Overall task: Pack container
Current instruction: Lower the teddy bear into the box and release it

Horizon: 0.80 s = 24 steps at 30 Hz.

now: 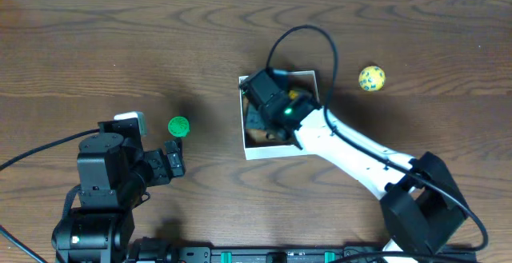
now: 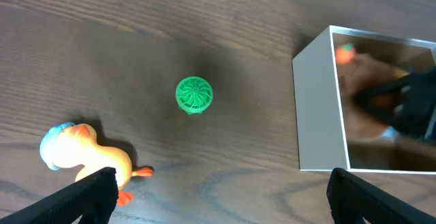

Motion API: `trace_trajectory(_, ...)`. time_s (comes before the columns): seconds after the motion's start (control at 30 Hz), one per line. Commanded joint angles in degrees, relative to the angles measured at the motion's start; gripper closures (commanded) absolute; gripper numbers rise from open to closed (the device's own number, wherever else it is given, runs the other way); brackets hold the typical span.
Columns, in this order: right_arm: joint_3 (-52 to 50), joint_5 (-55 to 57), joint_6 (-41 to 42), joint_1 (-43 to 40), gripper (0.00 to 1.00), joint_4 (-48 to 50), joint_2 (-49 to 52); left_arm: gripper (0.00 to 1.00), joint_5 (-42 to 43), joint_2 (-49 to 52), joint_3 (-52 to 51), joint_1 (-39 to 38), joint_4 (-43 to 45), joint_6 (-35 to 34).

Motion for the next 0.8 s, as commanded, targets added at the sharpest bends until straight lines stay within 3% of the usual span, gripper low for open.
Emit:
trace_trajectory(0.0, -0.7, -4.9, 2.1, 2.6, 0.99, 0.5, 1.6, 0.02, -0.7, 0.0, 0.8, -0.1, -0.2, -0.3)
trace_trajectory(0.23, -0.7, 4.1, 4.6, 1.3, 0.99, -1.8, 1.6, 0.02, -0.7, 0.0, 0.8, -0.1, -0.2, -0.3)
trace_trajectory(0.4, -0.7, 3.6, 4.6, -2.9, 0.96, -2.3, 1.6, 0.02, -0.7, 0.0, 0.8, -0.1, -0.4, -0.3)
trace_trajectory(0.43, -0.7, 3.6, 4.6, -3.4, 0.91, -2.3, 1.6, 0.02, -0.7, 0.0, 0.8, -0.1, -0.4, -0.3)
trace_trajectory(0.53, -0.7, 3.2, 4.5, -4.5, 0.6, -2.1, 1.6, 0.02, -0.7, 0.0, 0.8, -0.1, -0.4, -0.3)
trace_trajectory(0.77, -0.7, 0.6, 0.5, -4.7, 0.13, 0.1, 1.6, 0.02, -0.7, 0.0, 0.8, -0.1, -0.3, -0.3)
